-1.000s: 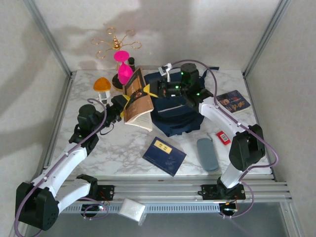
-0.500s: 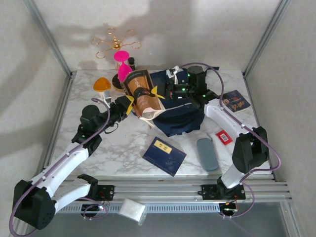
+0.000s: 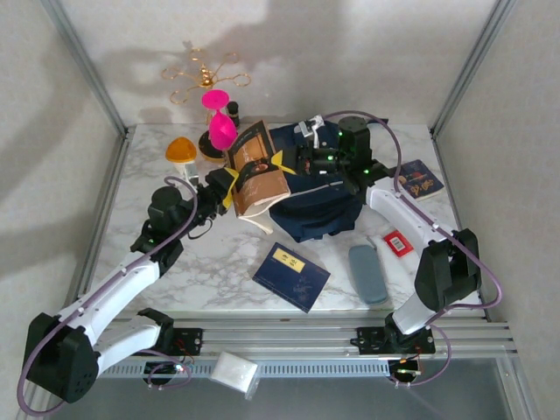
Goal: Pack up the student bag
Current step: Pick up the book from the bottom-left of the table.
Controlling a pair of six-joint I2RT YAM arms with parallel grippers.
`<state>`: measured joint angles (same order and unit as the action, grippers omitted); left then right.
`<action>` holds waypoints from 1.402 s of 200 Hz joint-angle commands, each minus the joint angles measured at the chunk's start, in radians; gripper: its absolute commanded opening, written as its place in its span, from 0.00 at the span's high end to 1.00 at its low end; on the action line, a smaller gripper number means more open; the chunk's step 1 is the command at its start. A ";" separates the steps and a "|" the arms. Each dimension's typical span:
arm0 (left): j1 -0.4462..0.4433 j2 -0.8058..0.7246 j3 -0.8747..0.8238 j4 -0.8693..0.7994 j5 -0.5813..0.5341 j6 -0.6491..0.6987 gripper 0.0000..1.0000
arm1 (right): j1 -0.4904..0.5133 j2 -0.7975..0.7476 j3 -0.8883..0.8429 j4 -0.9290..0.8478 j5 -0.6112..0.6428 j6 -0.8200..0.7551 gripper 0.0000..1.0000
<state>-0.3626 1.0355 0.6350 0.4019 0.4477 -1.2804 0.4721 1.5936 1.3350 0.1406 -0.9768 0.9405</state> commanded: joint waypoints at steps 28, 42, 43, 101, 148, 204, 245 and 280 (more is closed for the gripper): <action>-0.013 0.026 -0.047 0.196 0.024 -0.077 0.05 | 0.013 -0.030 0.066 0.230 -0.090 0.164 1.00; -0.016 0.044 -0.042 0.213 0.033 -0.086 0.01 | 0.012 -0.025 0.069 0.303 -0.104 0.223 1.00; -0.016 0.046 -0.042 0.213 0.034 -0.085 0.01 | 0.013 -0.024 0.069 0.306 -0.105 0.227 1.00; -0.041 0.133 -0.057 0.495 0.070 -0.223 0.01 | 0.018 0.010 0.061 0.436 -0.131 0.327 1.00; -0.047 0.115 -0.027 0.608 0.047 -0.254 0.10 | 0.003 0.012 -0.057 0.518 -0.151 0.365 1.00; -0.048 0.051 0.023 0.415 0.021 -0.140 0.51 | -0.032 0.012 -0.059 0.210 -0.124 0.122 1.00; -0.048 0.071 0.047 0.359 0.026 -0.090 0.86 | -0.035 0.009 -0.012 0.019 -0.088 -0.029 0.92; -0.048 0.105 0.081 0.374 0.063 -0.068 0.98 | -0.060 -0.022 -0.004 -0.145 -0.043 -0.171 0.54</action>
<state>-0.4038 1.1332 0.6357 0.6922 0.4603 -1.3827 0.4294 1.6081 1.2972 0.1604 -1.0512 0.9287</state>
